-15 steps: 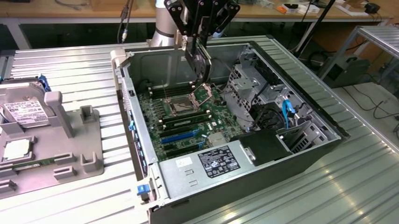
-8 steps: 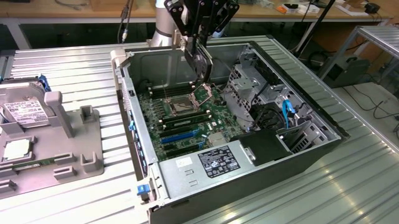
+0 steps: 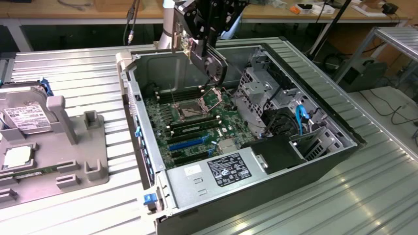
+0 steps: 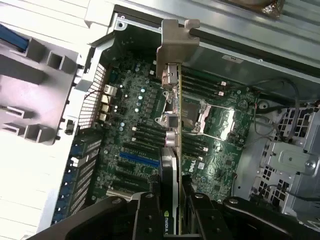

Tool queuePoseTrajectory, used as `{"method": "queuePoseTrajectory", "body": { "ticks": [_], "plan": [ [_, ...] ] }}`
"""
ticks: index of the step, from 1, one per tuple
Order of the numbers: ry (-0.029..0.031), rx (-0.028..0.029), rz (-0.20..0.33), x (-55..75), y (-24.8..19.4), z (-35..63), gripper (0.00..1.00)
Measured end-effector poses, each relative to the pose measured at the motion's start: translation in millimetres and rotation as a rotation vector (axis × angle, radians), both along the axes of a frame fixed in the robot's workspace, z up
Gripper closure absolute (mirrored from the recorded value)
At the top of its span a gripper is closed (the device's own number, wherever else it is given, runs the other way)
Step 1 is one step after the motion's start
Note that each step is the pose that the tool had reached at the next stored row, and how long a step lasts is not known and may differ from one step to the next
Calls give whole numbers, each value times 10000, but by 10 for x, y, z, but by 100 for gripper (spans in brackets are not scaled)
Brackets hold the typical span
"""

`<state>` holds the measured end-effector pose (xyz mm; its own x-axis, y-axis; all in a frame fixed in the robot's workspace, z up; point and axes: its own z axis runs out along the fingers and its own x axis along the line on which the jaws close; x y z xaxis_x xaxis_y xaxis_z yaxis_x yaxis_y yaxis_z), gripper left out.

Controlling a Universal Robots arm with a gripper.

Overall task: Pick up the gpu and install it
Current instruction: 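Insert the gpu into the slot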

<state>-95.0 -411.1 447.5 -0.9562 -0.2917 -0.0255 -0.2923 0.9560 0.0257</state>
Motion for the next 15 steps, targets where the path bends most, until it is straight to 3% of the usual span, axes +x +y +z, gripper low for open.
{"method": "queuePoseTrajectory", "body": {
  "ticks": [6, 15],
  "plan": [
    [0, 0, 2112, 5, 0, 0, 73],
    [0, 0, 4773, 7, 0, 0, 73]
  ]
}}
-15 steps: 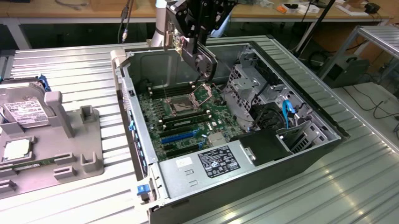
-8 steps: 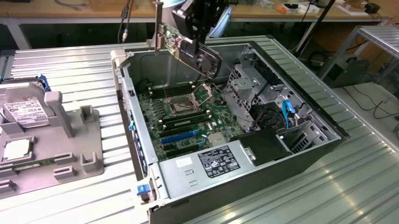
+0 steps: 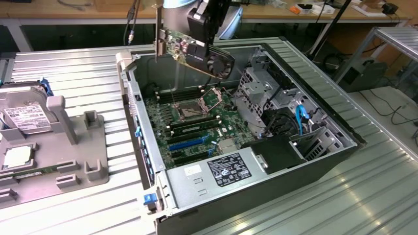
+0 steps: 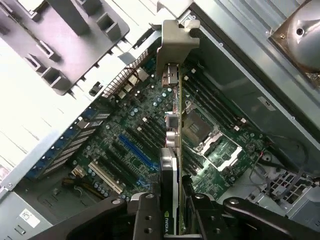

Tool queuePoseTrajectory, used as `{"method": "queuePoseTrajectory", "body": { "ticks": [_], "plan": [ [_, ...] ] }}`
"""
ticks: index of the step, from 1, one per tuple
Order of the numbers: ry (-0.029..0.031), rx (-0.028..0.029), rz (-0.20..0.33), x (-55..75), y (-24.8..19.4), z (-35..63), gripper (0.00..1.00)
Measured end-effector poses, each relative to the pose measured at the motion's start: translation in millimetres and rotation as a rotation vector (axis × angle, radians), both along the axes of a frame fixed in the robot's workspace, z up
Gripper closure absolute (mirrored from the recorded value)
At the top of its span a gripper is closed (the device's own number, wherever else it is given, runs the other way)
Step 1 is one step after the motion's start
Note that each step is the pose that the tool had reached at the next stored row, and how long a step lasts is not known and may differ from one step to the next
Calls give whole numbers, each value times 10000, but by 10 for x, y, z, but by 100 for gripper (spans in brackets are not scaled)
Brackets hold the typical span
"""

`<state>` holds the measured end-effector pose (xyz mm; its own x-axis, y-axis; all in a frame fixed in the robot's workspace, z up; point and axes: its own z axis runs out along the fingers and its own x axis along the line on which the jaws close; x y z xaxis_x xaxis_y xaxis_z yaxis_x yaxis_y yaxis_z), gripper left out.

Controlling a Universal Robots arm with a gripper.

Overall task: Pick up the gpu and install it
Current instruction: 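Insert the gpu into the slot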

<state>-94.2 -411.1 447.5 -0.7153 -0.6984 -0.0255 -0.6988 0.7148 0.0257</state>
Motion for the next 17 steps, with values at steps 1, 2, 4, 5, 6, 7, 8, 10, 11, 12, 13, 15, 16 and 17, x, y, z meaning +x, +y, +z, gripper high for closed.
{"method": "queuePoseTrajectory", "body": {
  "ticks": [1, 2, 4, 5, 6, 7, 8, 10, 11, 12, 13, 15, 16, 17],
  "plan": [
    [0, 0, 301, 0, 0, 0, 73],
    [0, 0, 683, 1, 0, 0, 73],
    [0, 0, 1328, 2, 0, 0, 73],
    [0, 0, 1666, 2, 0, 0, 73],
    [0, 0, 1979, 3, 0, 0, 73],
    [0, 1, 2336, 3, 0, 0, 73],
    [0, 0, 2585, 3, 0, 0, 73],
    [0, 0, 3274, 4, 0, 0, 73],
    [0, 0, 3573, 5, 0, 0, 73],
    [0, 0, 4081, 6, 0, 0, 73],
    [0, 0, 4551, 8, 0, 0, 73],
    [0, 0, 5287, 11, 0, 0, 73],
    [0, 0, 5718, 12, 0, 0, 73],
    [0, 0, 6161, 14, 0, 0, 73]
  ]
}}
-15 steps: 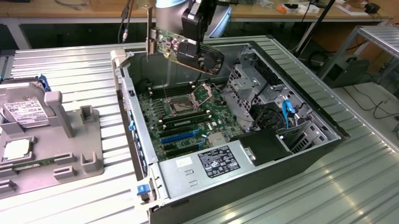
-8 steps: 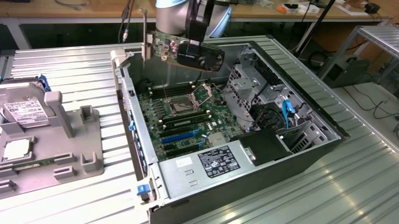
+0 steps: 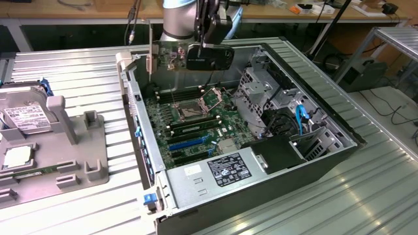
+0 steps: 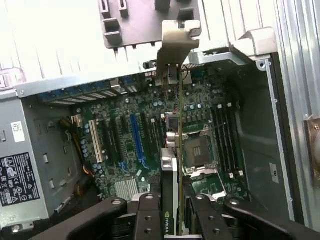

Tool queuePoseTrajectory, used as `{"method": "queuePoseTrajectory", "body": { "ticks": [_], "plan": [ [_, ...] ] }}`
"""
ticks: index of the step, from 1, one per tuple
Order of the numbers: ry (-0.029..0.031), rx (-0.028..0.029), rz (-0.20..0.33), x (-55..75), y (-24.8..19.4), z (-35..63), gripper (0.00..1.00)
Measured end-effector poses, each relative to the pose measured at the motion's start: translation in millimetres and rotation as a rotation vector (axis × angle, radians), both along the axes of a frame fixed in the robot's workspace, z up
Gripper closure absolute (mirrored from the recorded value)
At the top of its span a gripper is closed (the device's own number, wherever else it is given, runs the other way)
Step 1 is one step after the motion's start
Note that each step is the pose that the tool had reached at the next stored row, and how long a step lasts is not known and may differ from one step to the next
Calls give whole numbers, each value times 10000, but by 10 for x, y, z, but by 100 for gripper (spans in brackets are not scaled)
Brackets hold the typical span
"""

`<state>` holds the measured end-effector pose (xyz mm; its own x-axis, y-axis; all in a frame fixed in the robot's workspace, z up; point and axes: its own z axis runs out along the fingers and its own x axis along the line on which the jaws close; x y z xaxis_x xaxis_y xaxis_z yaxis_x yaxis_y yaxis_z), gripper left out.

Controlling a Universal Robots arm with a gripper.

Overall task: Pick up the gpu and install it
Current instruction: 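Insert the gpu into the slot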

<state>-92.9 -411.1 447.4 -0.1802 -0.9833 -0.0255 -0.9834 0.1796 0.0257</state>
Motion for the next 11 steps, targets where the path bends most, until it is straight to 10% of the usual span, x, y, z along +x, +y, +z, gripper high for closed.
{"method": "queuePoseTrajectory", "body": {
  "ticks": [5, 11],
  "plan": [
    [0, 0, 1810, 5, 0, 0, 73],
    [-3, -1, 2388, 9, 1, -37, 73]
  ]
}}
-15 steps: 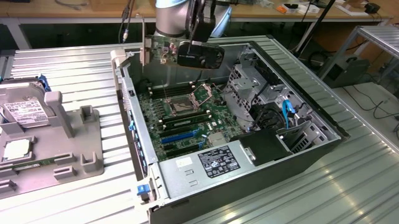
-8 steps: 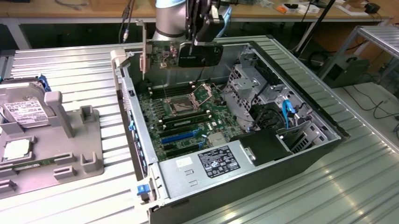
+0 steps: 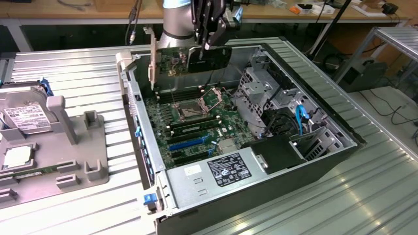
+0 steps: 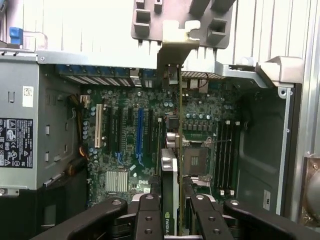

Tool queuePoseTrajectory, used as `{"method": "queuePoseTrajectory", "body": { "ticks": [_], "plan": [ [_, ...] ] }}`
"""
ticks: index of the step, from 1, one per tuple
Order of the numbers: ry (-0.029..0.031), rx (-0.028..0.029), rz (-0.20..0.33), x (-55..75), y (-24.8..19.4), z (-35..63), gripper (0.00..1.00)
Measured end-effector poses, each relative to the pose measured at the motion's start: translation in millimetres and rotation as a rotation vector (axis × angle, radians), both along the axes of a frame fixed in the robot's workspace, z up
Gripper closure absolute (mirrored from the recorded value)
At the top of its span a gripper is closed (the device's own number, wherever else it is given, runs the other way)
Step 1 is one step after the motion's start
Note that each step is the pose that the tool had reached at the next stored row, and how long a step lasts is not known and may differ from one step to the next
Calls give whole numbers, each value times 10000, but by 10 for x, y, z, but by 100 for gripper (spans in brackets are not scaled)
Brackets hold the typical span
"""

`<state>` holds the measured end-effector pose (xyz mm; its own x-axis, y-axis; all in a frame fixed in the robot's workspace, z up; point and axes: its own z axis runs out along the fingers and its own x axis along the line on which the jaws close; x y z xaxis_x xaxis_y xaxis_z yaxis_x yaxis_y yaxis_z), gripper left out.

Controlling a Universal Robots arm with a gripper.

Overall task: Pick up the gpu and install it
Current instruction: 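Insert the gpu into the slot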

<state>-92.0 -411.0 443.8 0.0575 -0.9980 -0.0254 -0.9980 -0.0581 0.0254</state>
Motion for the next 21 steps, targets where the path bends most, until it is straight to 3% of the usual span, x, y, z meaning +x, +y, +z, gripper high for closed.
{"method": "queuePoseTrajectory", "body": {
  "ticks": [2, 5, 9, 15, 17, 21],
  "plan": [
    [0, 0, -13, 52, 0, -42, 73],
    [3, 1, -13, 288, -7, -85, 73],
    [3, 2, -14, 385, -7, -92, 73],
    [4, -3, -28, 381, -7, -209, 73],
    [5, -8, -522, 379, -7, -247, 73],
    [4, -8, -523, 375, -7, -364, 73]
  ]
}}
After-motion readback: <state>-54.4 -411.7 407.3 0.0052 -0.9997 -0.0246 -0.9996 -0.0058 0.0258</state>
